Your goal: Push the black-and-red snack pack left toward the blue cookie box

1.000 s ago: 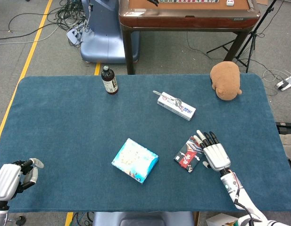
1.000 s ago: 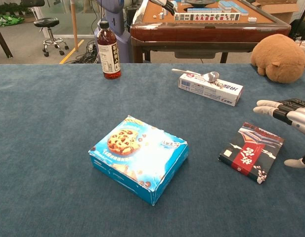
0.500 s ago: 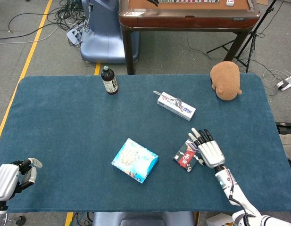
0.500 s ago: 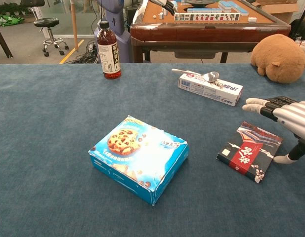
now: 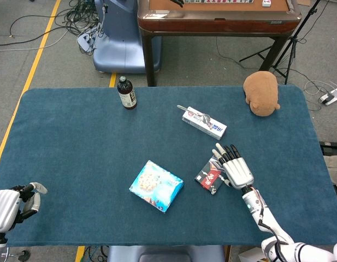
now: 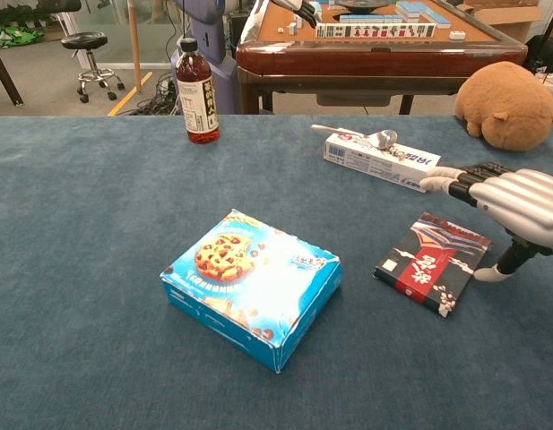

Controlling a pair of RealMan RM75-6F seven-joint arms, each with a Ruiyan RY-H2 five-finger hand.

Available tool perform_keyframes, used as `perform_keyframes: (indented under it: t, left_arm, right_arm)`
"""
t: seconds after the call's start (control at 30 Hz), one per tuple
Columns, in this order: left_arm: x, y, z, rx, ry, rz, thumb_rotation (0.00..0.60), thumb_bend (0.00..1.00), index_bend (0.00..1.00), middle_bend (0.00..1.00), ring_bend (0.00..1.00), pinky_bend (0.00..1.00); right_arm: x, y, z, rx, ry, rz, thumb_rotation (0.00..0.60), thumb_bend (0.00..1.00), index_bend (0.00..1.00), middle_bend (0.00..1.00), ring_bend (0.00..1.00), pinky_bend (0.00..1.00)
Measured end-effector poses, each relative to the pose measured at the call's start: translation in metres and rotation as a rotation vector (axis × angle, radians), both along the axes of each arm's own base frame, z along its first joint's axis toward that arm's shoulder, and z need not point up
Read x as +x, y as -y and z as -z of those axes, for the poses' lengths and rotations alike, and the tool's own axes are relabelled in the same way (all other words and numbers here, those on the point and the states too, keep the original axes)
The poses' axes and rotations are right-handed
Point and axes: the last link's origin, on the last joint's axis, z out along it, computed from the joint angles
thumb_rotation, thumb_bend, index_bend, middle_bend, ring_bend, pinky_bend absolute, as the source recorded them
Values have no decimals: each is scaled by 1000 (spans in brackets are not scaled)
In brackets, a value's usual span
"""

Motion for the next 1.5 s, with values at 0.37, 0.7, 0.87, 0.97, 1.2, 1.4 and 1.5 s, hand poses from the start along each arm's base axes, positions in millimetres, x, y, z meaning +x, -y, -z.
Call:
perform_keyframes:
  t: [0.37,0.7,0.87,0.97,1.2,1.4,1.5]
  left_arm:
    - [-1,0,-2,9,3,-6,600,615,500,902,672,636]
    - [-3,-1,-4,10,3,-10,600,615,500,902,673,636]
    - [-2,0,-2,6,-4,-6,600,615,500,902,672,636]
    - [-1,0,-1,5,-6,-6,600,615,500,902,672,636]
    - [-2,-1,-1,4,-5,-9,600,615,500,902,673,636]
    - [-2,0,-2,4,-1,-8,600,615,500,902,672,636]
    - [-2,0,-2,5,1,-7,600,615,500,902,672,636]
  right_arm:
    - [21,23,8,-13,6,3,600,0,52,0,0,9]
    - [19,12,-2,-15,3,-13,600,0,52,0,0,10]
    - [10,6,-5,-10,-13,-6,600,0,53,0,0,10]
    - [6,6,-4,-6,-23,5,600,0,52,0,0,10]
    - [5,11,6,7,-29,20,600,0,53,0,0,9]
    - [13,17,13,9,-11,17,600,0,52,0,0,9]
    - [19,20,16,8,-2,15,600,0,53,0,0,10]
